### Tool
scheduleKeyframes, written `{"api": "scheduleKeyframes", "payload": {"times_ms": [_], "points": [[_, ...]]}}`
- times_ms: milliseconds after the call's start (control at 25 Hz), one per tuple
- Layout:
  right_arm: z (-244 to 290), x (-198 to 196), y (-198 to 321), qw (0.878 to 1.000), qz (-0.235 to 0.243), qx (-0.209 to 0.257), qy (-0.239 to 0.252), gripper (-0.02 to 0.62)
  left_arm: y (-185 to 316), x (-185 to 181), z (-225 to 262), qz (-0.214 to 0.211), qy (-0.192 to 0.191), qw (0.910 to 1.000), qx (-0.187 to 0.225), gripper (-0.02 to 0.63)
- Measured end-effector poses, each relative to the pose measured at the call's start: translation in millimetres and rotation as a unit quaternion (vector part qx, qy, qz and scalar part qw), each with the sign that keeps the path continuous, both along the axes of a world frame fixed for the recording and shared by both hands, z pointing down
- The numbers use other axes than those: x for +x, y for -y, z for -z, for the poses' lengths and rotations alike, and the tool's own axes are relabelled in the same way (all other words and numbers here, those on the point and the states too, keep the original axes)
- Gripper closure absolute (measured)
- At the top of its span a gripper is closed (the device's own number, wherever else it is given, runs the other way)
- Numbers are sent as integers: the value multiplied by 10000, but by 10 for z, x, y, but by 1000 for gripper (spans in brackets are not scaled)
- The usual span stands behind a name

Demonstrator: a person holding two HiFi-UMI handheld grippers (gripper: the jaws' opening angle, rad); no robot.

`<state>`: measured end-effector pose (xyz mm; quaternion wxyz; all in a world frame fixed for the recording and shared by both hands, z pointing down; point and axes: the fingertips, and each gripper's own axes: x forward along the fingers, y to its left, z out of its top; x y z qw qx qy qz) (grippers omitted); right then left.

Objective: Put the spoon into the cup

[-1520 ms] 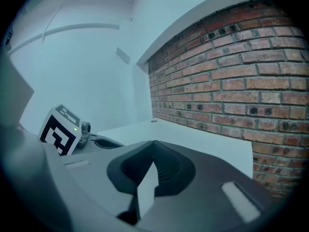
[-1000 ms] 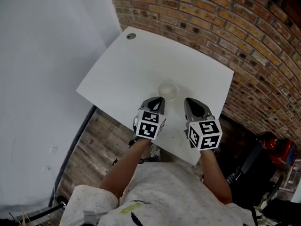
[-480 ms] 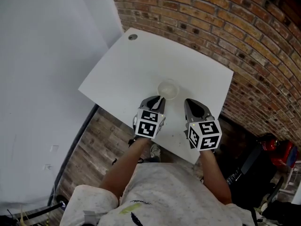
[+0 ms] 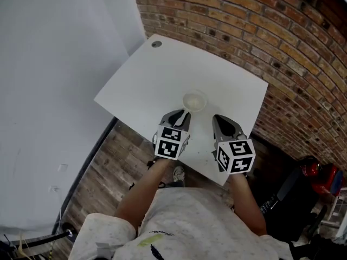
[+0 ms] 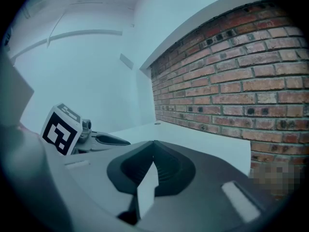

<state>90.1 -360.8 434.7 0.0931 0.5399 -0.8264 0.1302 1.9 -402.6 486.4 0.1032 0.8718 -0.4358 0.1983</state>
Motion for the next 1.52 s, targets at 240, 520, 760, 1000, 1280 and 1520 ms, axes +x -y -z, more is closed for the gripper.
{"api": "scheduleKeyframes", "payload": {"times_ms": [240, 520, 760, 1000, 1280, 1520], "points": [[68, -80, -167, 9999, 141, 85, 27, 586, -186, -79, 203, 148, -172, 9996, 169, 537], [91, -138, -412, 9997, 224, 118, 66, 586, -484, -196, 388, 272, -307, 9984, 392, 582], [148, -101, -556, 9995, 266, 186, 63, 586, -707, -221, 441, 336, -383, 9978, 432, 606], [176, -89, -666, 9993, 294, 223, 38, 586, -844, -230, 449, 383, -390, 9976, 434, 606], [179, -104, -711, 9991, 333, 247, 19, 586, -898, -215, 434, 379, -371, 9977, 416, 606], [178, -110, -705, 9991, 347, 244, 19, 586, -895, -192, 430, 352, -349, 9979, 410, 606]]}}
